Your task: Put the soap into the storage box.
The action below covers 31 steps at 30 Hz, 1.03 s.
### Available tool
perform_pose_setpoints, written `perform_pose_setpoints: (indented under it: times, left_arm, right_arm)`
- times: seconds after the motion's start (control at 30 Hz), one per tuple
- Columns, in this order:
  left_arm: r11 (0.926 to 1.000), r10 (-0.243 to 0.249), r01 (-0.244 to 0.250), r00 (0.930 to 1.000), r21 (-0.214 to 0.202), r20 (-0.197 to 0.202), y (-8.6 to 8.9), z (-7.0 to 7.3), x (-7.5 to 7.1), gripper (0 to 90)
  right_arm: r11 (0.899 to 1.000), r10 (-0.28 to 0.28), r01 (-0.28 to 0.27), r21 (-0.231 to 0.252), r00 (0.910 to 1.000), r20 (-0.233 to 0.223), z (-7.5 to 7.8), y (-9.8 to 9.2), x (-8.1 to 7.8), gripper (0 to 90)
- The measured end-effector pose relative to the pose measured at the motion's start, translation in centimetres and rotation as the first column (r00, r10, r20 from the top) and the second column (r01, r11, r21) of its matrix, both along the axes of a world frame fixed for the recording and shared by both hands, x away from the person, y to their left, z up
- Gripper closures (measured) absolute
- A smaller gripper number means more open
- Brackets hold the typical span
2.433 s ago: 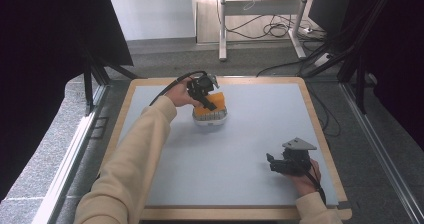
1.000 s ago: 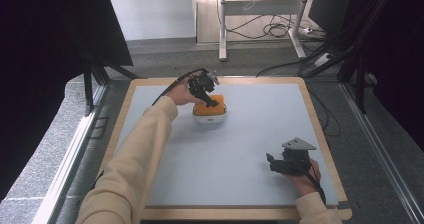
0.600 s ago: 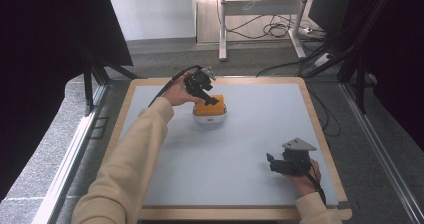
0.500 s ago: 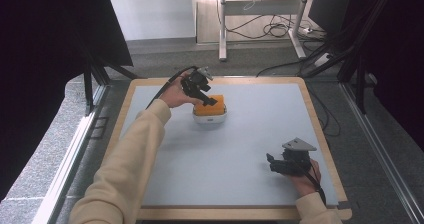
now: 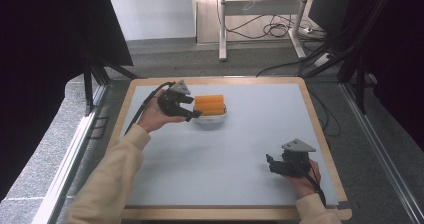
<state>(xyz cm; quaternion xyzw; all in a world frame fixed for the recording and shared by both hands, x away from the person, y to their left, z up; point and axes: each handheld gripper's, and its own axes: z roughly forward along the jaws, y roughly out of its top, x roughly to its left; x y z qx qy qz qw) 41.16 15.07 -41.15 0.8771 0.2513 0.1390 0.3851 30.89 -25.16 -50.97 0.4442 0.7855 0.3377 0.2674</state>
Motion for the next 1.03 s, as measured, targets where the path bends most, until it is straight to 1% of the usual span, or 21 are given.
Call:
perform_pose_setpoints:
  times: [0.03, 0.07, 0.1, 0.13, 0.17, 0.2, 0.23, 0.27, 0.3, 0.33, 0.43, 0.5, 0.53, 0.63, 0.67, 0.73, 0.77, 0.83, 1.03]
  left_arm:
    - [0.9998, 0.004, -0.004, 1.0, -0.02, -0.002, 0.5, -0.1, -0.7, 35.2]
    - [0.9998, 0.009, -0.009, 1.0, -0.018, -0.003, 0.9, -0.4, -1.6, 35.1]
    - [0.9998, 0.014, -0.014, 0.9999, -0.013, 0.007, 1.3, -0.6, -2.4, 34.7]
    - [0.9997, 0.018, -0.018, 0.9998, -0.019, 0.004, 1.6, -0.8, -3.1, 34.8]
    - [0.9995, 0.02, -0.02, 0.9998, -0.023, -0.005, 2.0, -1.1, -3.7, 34.6]
    - [0.9989, 0.032, -0.032, 0.9995, -0.035, -0.005, 2.2, -1.3, -4.5, 34.0]
    - [0.9987, 0.036, -0.036, 0.9993, -0.037, -0.006, 2.5, -1.5, -5.0, 33.7]
    - [0.9978, 0.041, -0.042, 0.999, -0.051, -0.019, 2.8, -1.7, -5.7, 33.0]
    - [0.9967, 0.047, -0.048, 0.9985, -0.065, -0.028, 3.0, -1.9, -6.1, 32.8]
    - [0.996, 0.057, -0.06, 0.9975, -0.066, -0.042, 3.3, -2.2, -6.7, 32.8]
    - [0.9952, 0.09, -0.092, 0.9946, -0.034, -0.051, 3.8, -3.1, -8.0, 32.6]
    - [0.9939, 0.101, -0.104, 0.9928, -0.039, -0.064, 4.2, -3.5, -8.6, 32.3]
    - [0.9936, 0.105, -0.108, 0.992, -0.034, -0.069, 4.4, -3.8, -9.0, 32.1]
    - [0.9911, 0.127, -0.13, 0.9896, -0.031, -0.067, 4.7, -4.5, -9.6, 31.3]
    - [0.9912, 0.13, -0.131, 0.989, -0.018, -0.071, 4.7, -4.8, -9.6, 31.3]
    - [0.9896, 0.144, -0.144, 0.988, 0.003, -0.058, 4.7, -5.1, -9.6, 30.5]
    - [0.9894, 0.145, -0.145, 0.9882, 0.003, -0.048, 4.7, -5.1, -9.7, 30.7]
    - [0.9904, 0.138, -0.138, 0.9896, -0.004, -0.043, 4.6, -5.1, -9.8, 30.7]
    - [0.9874, 0.155, -0.156, 0.9868, -0.023, -0.046, 5.2, -4.7, -10.0, 29.7]
  right_arm:
    - [1.0, 0.001, -0.001, -0.001, 1.0, 0.0, 0.0, 0.0, 0.0, 16.6]
    - [1.0, 0.002, -0.002, -0.003, 1.0, 0.0, 0.0, 0.0, 0.0, 16.6]
    - [1.0, 0.003, -0.003, -0.004, 1.0, 0.0, -0.1, 0.1, 0.0, 16.6]
    - [1.0, 0.002, -0.002, -0.004, 1.0, -0.001, -0.1, 0.1, 0.0, 16.6]
    - [1.0, 0.002, -0.002, -0.005, 1.0, -0.002, -0.1, 0.1, 0.0, 16.6]
    - [1.0, 0.002, -0.002, -0.005, 1.0, -0.002, -0.1, 0.2, 0.0, 16.6]
    - [1.0, 0.003, -0.003, -0.006, 1.0, -0.001, -0.1, 0.2, 0.0, 16.6]
    - [1.0, 0.004, -0.004, -0.009, 1.0, -0.003, 0.0, 0.2, 0.0, 16.6]
    - [1.0, 0.006, -0.006, -0.011, 1.0, -0.001, -0.1, 0.2, 0.0, 16.6]
    - [1.0, 0.006, -0.006, -0.01, 1.0, -0.001, -0.1, 0.3, 0.0, 16.6]
    - [1.0, 0.002, -0.002, -0.01, 1.0, -0.005, -0.1, 0.3, 0.0, 16.6]
    - [1.0, 0.001, -0.001, -0.01, 1.0, -0.006, -0.1, 0.3, -0.1, 16.6]
    - [1.0, 0.001, -0.001, -0.011, 1.0, -0.006, -0.2, 0.3, -0.1, 16.6]
    - [1.0, 0.002, -0.002, -0.014, 1.0, -0.006, -0.2, 0.3, 0.0, 16.6]
    - [1.0, 0.003, -0.003, -0.016, 1.0, -0.009, -0.2, 0.3, 0.0, 16.6]
    - [1.0, 0.004, -0.004, -0.016, 1.0, -0.009, -0.2, 0.3, 0.0, 16.6]
    - [1.0, 0.004, -0.005, -0.016, 1.0, -0.007, -0.2, 0.3, 0.0, 16.6]
    - [1.0, 0.006, -0.006, -0.013, 1.0, 0.002, -0.1, 0.3, -0.1, 16.6]
    - [1.0, 0.02, -0.02, 0.001, 0.9995, 0.024, 0.1, 0.3, -0.2, 16.6]
